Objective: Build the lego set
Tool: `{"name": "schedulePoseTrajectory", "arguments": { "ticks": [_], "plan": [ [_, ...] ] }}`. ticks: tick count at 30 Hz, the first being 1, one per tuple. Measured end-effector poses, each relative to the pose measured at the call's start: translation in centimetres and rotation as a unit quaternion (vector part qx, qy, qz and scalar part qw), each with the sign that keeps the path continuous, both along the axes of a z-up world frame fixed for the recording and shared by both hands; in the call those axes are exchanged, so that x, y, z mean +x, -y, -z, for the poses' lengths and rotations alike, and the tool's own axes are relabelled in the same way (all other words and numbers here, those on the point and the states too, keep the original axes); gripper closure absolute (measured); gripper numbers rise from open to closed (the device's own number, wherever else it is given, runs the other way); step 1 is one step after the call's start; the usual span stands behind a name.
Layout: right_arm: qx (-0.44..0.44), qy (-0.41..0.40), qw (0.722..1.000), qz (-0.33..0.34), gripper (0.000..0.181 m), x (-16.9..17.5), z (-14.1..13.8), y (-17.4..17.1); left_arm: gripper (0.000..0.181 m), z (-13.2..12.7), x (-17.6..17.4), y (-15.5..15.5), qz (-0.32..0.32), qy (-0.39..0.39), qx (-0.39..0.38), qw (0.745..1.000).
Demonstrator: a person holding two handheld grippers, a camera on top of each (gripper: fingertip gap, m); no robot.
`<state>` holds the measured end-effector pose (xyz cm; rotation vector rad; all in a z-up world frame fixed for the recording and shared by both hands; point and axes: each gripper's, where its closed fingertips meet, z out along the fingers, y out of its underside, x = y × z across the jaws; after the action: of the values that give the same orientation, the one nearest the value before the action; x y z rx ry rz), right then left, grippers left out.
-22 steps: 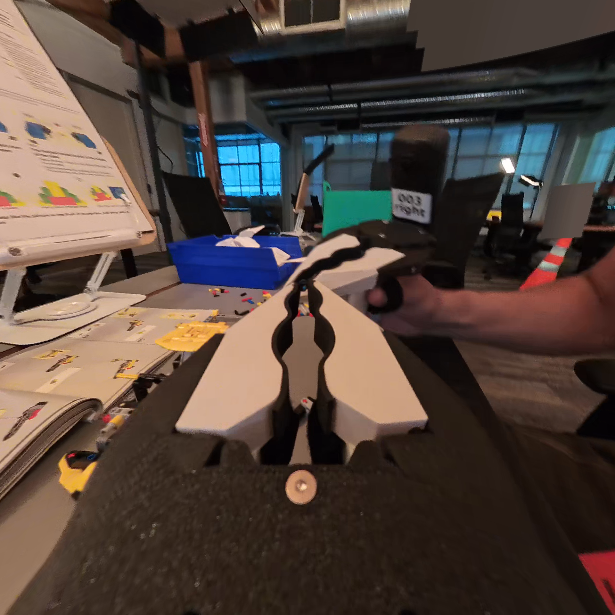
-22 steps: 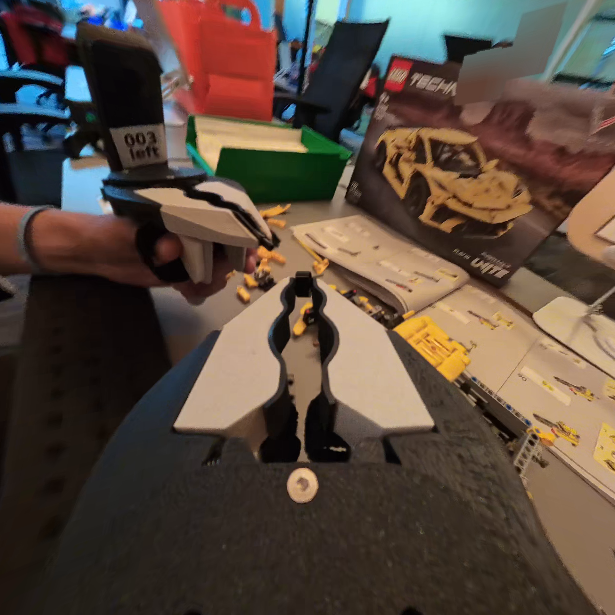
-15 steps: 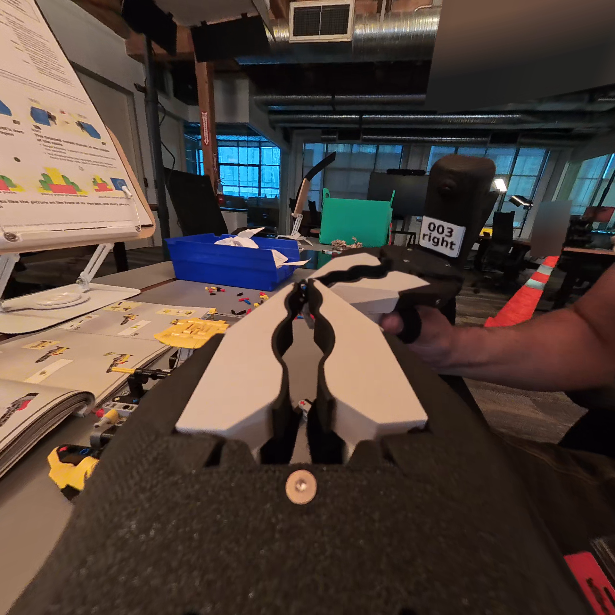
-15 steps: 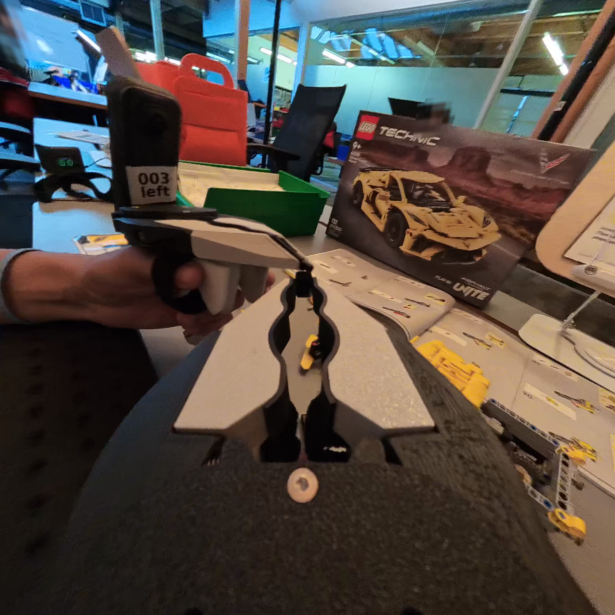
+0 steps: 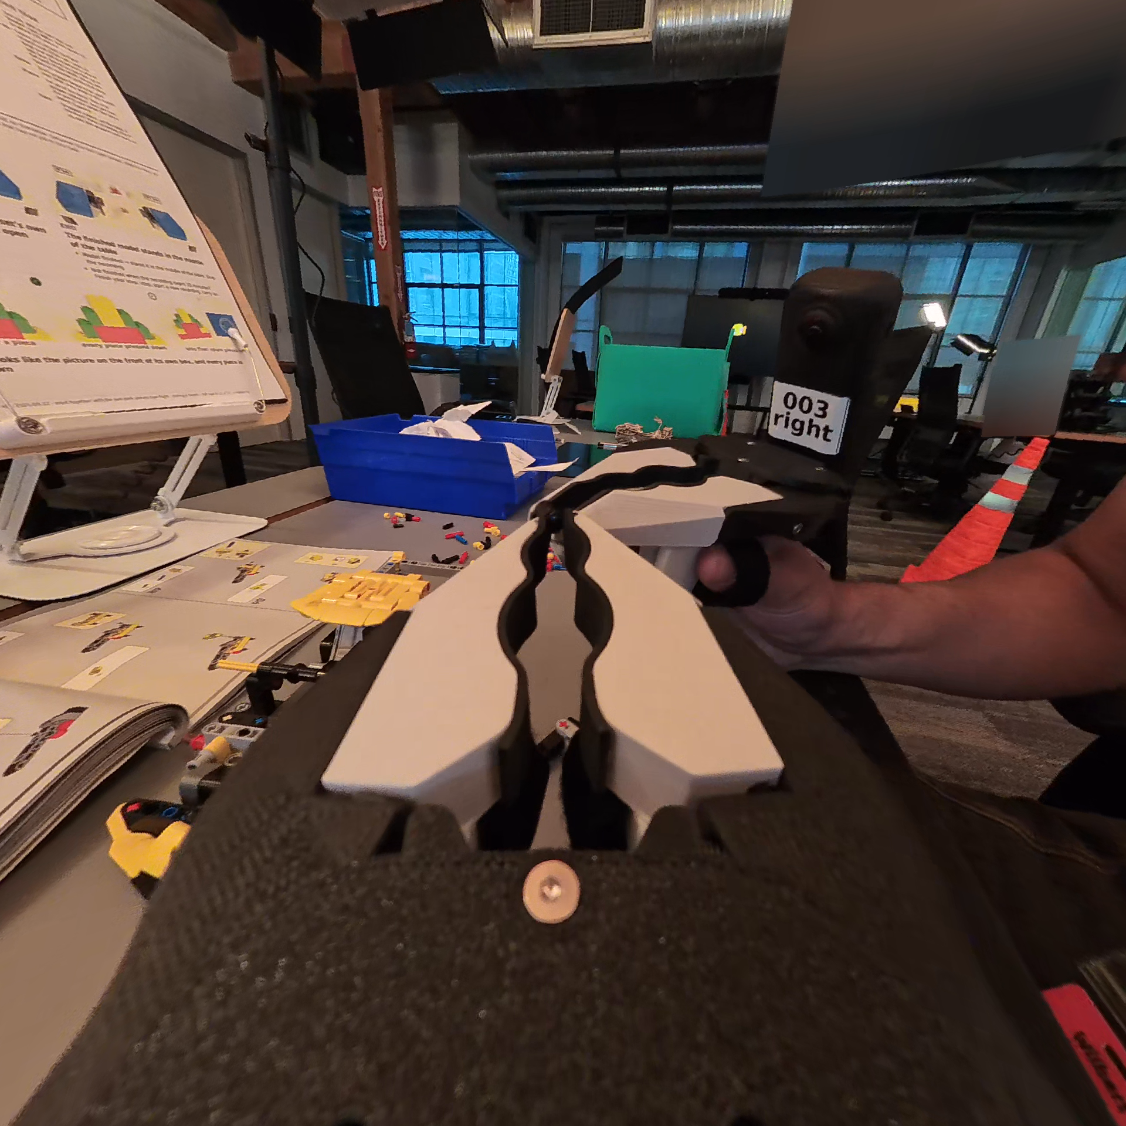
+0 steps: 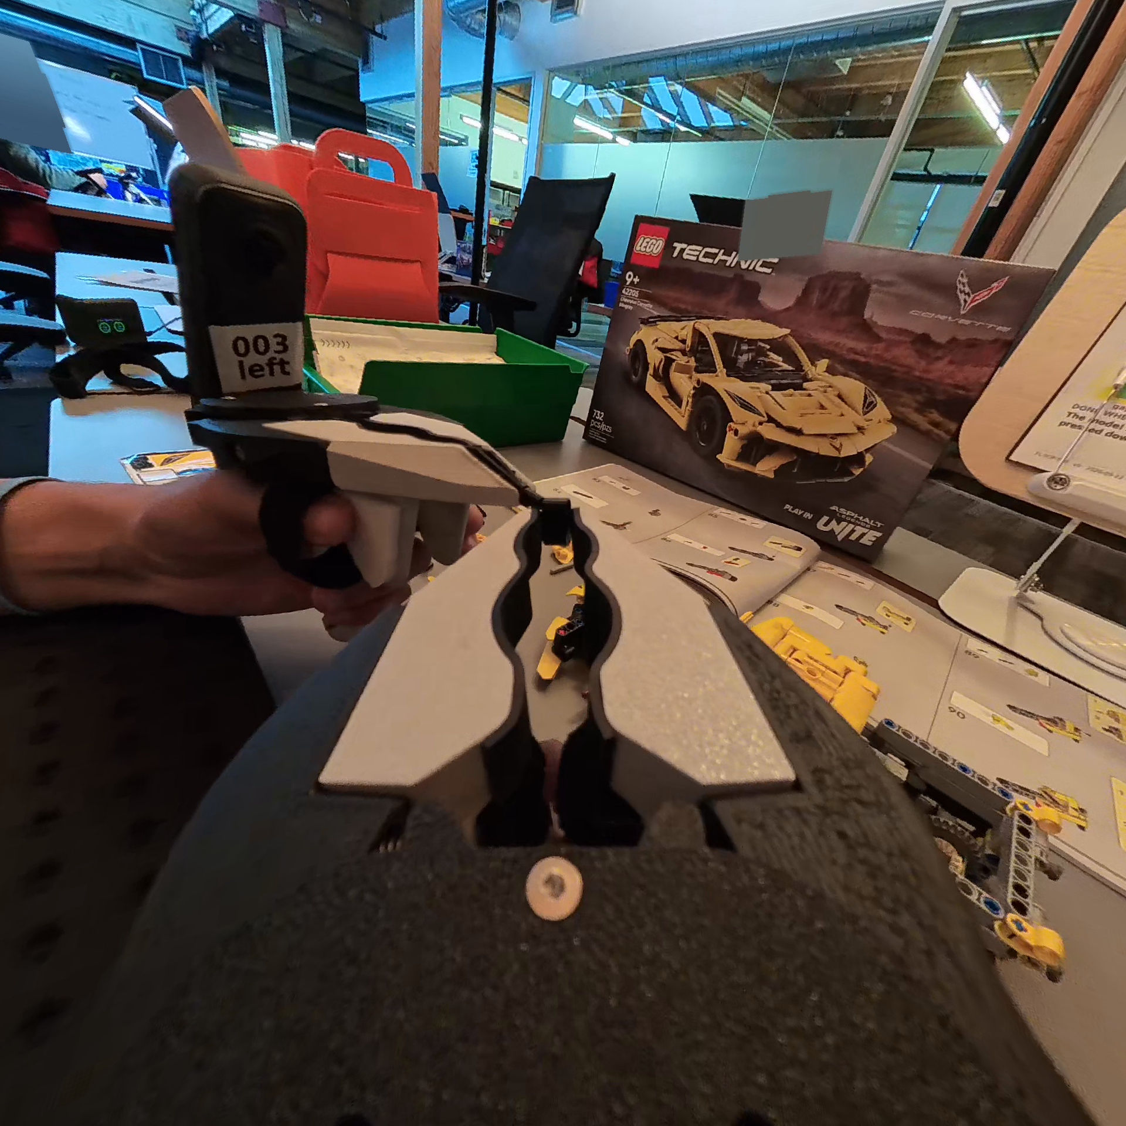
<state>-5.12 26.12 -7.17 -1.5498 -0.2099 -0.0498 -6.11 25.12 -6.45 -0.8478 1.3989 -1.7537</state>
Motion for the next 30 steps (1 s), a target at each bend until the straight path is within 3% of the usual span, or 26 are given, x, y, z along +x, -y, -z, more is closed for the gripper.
{"name": "schedulePoseTrajectory", "arguments": {
  "ticks": [14, 18, 21, 24, 26, 30],
  "plan": [
    [-0.010, -0.089, 0.995, -0.052, 0.173, -0.2, 0.3, 0.1, 0.177, 0.2, 0.0, 0.1, -0.002, -0.006, 0.007, 1.000],
    [-0.094, -0.035, 0.995, -0.030, 0.173, 0.9, 2.3, 0.1, 0.177, 0.8, 0.4, -0.5, -0.020, -0.023, 0.013, 0.999],
    [-0.302, 0.030, 0.953, 0.022, 0.173, 4.6, 7.3, 2.5, 0.177, 1.6, 0.6, -0.7, -0.021, -0.052, 0.002, 0.998],
    [-0.483, 0.016, 0.874, 0.046, 0.173, 7.6, 12.1, 6.9, 0.177, 2.0, 0.9, 0.0, -0.011, -0.060, 0.016, 0.998],
    [-0.538, -0.033, 0.841, 0.040, 0.173, 7.8, 13.8, 8.8, 0.177, 2.2, 0.9, 0.6, -0.004, -0.064, 0.027, 0.998],
    [-0.546, -0.070, 0.833, 0.060, 0.173, 7.9, 14.2, 9.9, 0.177, 2.6, 0.6, 1.3, 0.004, -0.062, 0.050, 0.997]
  ]
}}
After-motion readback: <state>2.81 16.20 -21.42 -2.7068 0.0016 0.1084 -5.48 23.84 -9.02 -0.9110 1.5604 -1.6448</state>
